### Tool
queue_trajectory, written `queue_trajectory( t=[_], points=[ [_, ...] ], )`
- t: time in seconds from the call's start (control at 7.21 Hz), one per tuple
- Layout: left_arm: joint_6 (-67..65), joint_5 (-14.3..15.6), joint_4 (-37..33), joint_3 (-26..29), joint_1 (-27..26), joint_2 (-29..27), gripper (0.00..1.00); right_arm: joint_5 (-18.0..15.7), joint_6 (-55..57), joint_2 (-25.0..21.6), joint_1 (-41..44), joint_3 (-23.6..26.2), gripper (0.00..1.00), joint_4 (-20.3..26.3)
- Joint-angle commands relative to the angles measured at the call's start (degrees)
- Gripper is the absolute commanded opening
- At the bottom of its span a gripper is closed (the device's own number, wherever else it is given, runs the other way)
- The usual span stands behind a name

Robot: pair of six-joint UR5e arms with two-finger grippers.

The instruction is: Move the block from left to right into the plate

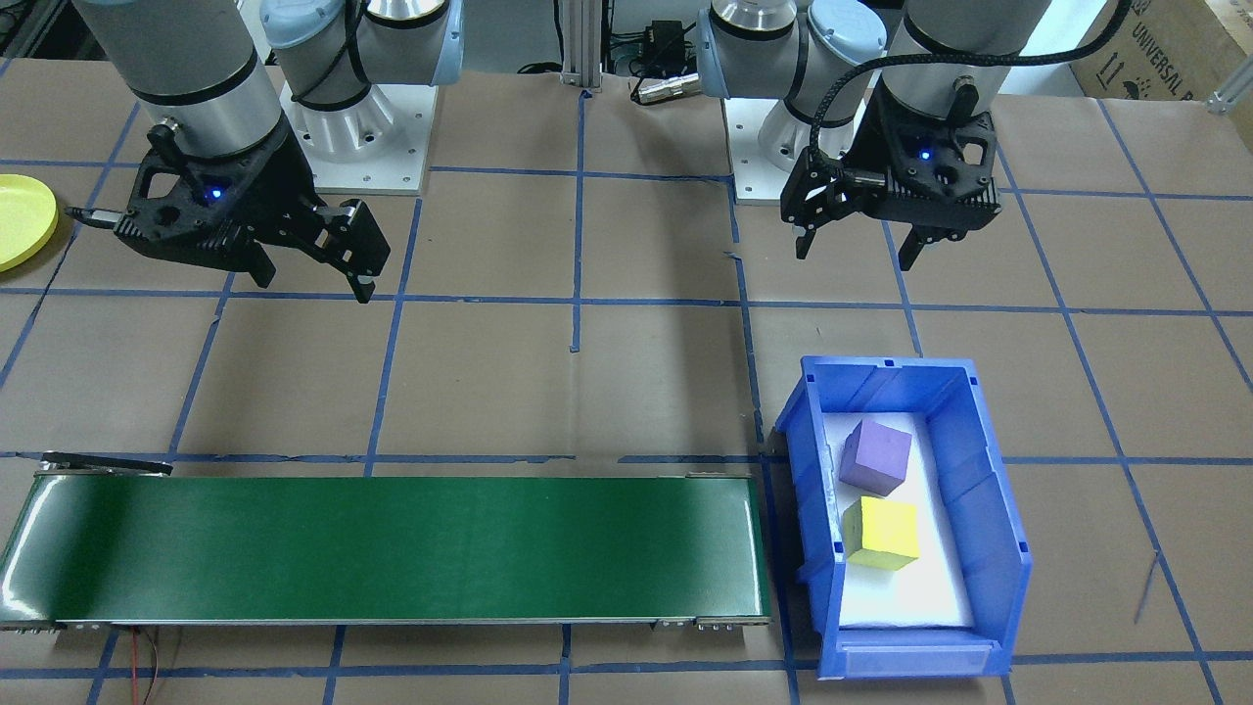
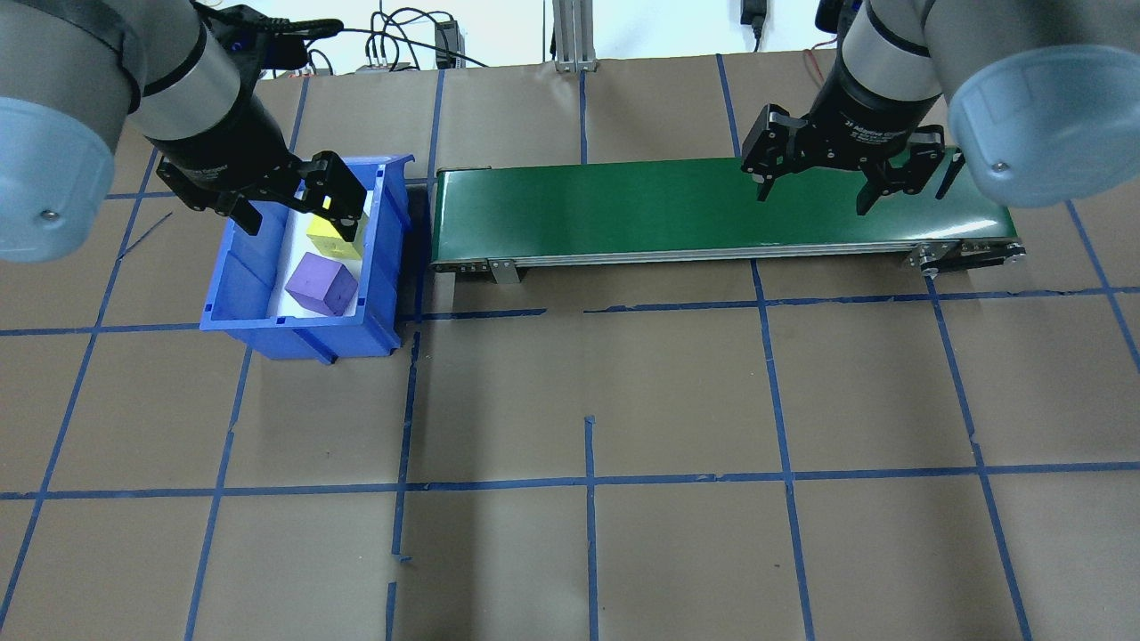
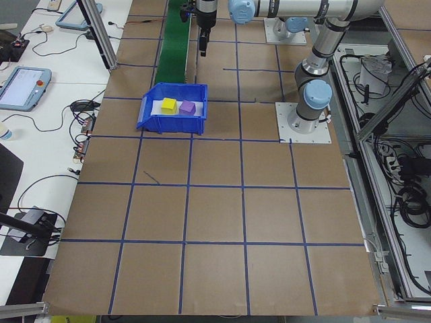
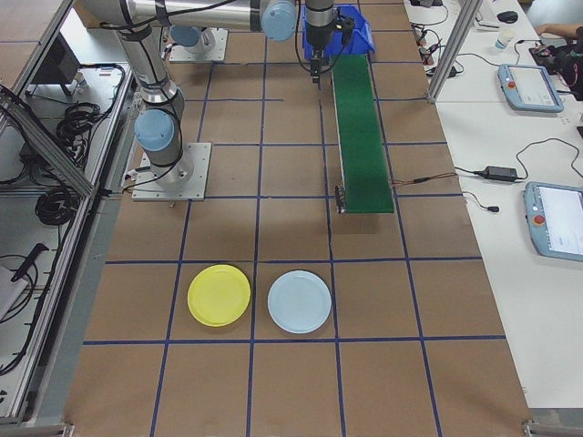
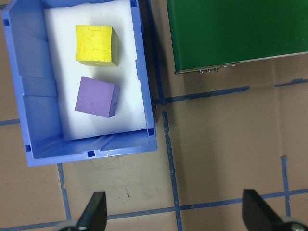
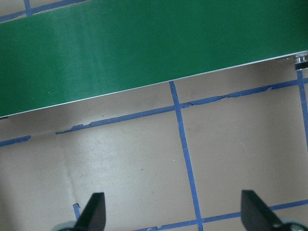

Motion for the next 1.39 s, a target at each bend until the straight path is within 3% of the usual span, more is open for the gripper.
queue_trajectory(
  t=[0.0, 0.69, 1.25],
  points=[
    [0.2, 0.0, 0.5, -1.0, 0.1, -0.2, 1.00, -0.2, 0.0, 0.0, 0.1, 0.0, 1.00, 0.0],
    [1.5, 0.5, 0.5, 0.0, 1.8, -1.1, 1.00, -0.3, 0.0, 0.0, 0.1, 0.0, 1.00, 0.0],
    [11.2, 0.4, 9.4, -0.2, 7.4, -8.6, 1.00, -0.4, 0.1, 0.0, 0.1, 0.0, 1.00, 0.1]
  ],
)
